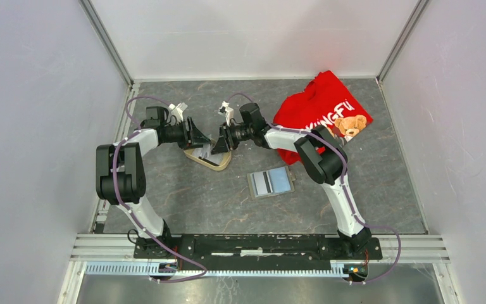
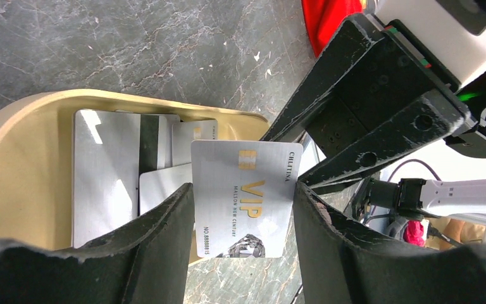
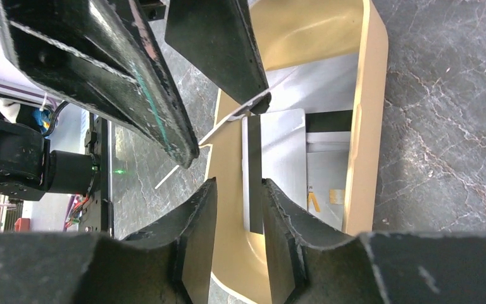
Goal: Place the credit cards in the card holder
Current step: Pick up the credit card from the storage box.
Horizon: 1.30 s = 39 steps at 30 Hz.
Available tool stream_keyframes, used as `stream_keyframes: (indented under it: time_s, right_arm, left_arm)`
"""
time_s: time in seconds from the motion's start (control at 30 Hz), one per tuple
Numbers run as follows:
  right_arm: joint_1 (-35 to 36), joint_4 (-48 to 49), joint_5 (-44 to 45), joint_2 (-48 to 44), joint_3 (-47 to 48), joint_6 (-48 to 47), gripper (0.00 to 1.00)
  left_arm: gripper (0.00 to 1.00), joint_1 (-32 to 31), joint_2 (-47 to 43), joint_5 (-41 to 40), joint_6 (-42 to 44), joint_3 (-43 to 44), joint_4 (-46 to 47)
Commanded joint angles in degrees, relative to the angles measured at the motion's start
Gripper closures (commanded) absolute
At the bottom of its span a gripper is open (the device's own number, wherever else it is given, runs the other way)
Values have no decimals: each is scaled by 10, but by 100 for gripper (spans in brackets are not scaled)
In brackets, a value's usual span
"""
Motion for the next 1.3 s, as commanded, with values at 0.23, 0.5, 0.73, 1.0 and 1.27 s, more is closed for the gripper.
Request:
stream_keyframes:
  time_s: [0.23,0.5,0.73,1.0,1.27]
  right_arm:
    - [-4,-16,6,3,39,-30,61]
    - [-21,-52,-6,-69,17,-109,44]
    - [-34,-84,-64,-176,-64,-222,32]
    - [-75,-238,-93,-375,-171,-389,29]
    - [-175,-221,-114,-592,-358,-408,24]
  left_arm:
    - [47,6,-5,26,-32,1,18]
    - [54,19,-24,51,-62,-5,62]
    - [55,21,-64,98,-123,-22,138]
    - [55,-59,-161,142,-266,-65,353]
    - [66,-206,-181,22,-520,-135,674]
